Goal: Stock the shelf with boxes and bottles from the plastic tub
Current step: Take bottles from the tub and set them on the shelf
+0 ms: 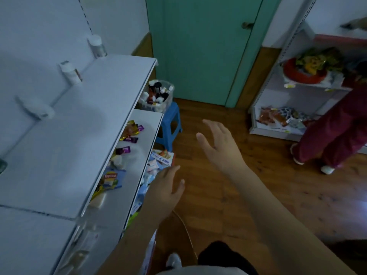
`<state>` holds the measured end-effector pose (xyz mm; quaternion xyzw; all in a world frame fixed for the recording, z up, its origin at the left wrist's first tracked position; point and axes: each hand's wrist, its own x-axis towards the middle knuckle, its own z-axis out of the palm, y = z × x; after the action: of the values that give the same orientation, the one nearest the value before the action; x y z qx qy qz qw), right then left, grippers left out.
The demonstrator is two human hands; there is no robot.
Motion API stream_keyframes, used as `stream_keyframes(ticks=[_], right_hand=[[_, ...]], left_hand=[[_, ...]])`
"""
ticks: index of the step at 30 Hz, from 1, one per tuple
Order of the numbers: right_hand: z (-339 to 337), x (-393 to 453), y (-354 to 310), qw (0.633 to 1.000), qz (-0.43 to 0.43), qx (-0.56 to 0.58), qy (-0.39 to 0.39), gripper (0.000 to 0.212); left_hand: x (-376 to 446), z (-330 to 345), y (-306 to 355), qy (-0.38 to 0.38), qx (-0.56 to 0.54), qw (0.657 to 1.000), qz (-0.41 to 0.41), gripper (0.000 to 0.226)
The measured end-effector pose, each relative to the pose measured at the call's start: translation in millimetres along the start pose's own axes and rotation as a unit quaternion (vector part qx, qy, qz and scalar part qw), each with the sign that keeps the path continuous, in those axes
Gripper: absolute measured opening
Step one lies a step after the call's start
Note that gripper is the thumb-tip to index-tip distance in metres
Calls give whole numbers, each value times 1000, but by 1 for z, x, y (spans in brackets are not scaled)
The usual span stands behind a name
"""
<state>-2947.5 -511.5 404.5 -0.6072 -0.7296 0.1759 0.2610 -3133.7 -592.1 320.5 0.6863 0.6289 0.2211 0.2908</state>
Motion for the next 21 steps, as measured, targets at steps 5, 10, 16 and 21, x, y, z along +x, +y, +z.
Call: stream_keyframes(ticks=[5, 10, 16, 21], right_hand=[[3, 75, 42, 1000, 30, 4, 5, 58], [6, 190, 99, 999, 24, 38, -11, 58], [-7, 333, 159, 997, 19, 60, -42, 58], [-23, 452, 187, 996, -10, 36, -78, 60]], left_hand=[[89, 1, 3, -13, 15, 1000, -4, 54], [204, 12, 6, -35, 35, 999, 0, 76], [355, 19, 29, -37, 62, 997, -35, 53], [462, 15, 49, -5, 65, 997, -49, 51]])
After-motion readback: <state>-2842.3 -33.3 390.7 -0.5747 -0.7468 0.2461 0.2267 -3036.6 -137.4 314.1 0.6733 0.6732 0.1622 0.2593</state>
